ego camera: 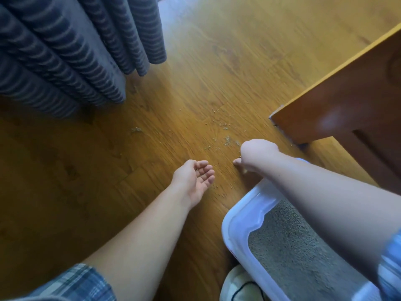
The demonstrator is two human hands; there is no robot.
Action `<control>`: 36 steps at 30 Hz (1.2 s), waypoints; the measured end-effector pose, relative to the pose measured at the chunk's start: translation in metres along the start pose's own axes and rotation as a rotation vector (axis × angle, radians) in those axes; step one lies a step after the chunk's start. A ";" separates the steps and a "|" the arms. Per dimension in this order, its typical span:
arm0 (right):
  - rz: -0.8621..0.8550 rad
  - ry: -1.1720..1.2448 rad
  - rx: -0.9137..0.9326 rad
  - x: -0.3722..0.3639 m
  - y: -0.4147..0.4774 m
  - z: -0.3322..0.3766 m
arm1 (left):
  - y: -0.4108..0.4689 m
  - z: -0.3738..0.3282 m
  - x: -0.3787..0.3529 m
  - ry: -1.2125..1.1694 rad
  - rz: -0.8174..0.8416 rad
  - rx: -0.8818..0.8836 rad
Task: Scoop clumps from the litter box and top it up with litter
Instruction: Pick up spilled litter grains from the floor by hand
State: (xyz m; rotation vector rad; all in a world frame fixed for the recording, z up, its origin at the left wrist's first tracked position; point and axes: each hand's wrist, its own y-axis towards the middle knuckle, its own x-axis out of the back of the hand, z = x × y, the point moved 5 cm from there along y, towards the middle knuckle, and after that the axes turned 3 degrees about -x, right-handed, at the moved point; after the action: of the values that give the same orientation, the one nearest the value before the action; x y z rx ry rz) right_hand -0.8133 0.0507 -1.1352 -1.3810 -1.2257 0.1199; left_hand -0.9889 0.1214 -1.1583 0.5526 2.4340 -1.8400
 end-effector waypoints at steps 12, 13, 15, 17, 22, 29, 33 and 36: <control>-0.023 -0.189 0.111 -0.005 -0.006 0.024 | -0.008 0.014 0.002 0.115 0.014 -0.007; -0.020 -0.193 0.120 -0.004 -0.006 0.024 | -0.009 0.014 0.001 0.117 0.016 -0.007; -0.025 -0.182 0.142 -0.003 -0.005 0.024 | -0.010 0.015 -0.001 0.119 0.020 -0.009; -0.057 -0.128 0.177 -0.001 -0.007 0.025 | -0.010 0.015 0.000 0.122 0.016 -0.011; -0.118 0.167 0.401 0.003 -0.032 0.048 | -0.008 0.009 -0.005 0.027 0.071 0.020; -0.209 0.435 0.461 0.020 -0.036 0.055 | 0.001 -0.007 -0.003 -0.065 0.073 0.001; -0.346 0.527 0.229 0.045 0.022 0.024 | 0.009 -0.028 0.007 -0.088 0.013 -0.063; -0.322 0.553 0.086 0.045 0.045 0.015 | 0.009 -0.037 0.012 -0.083 0.023 -0.082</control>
State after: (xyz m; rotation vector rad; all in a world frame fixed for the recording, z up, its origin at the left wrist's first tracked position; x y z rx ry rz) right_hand -0.7789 0.1050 -1.1476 -1.0286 -0.9418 -0.4067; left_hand -0.9911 0.1612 -1.1590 0.4866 2.4262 -1.7092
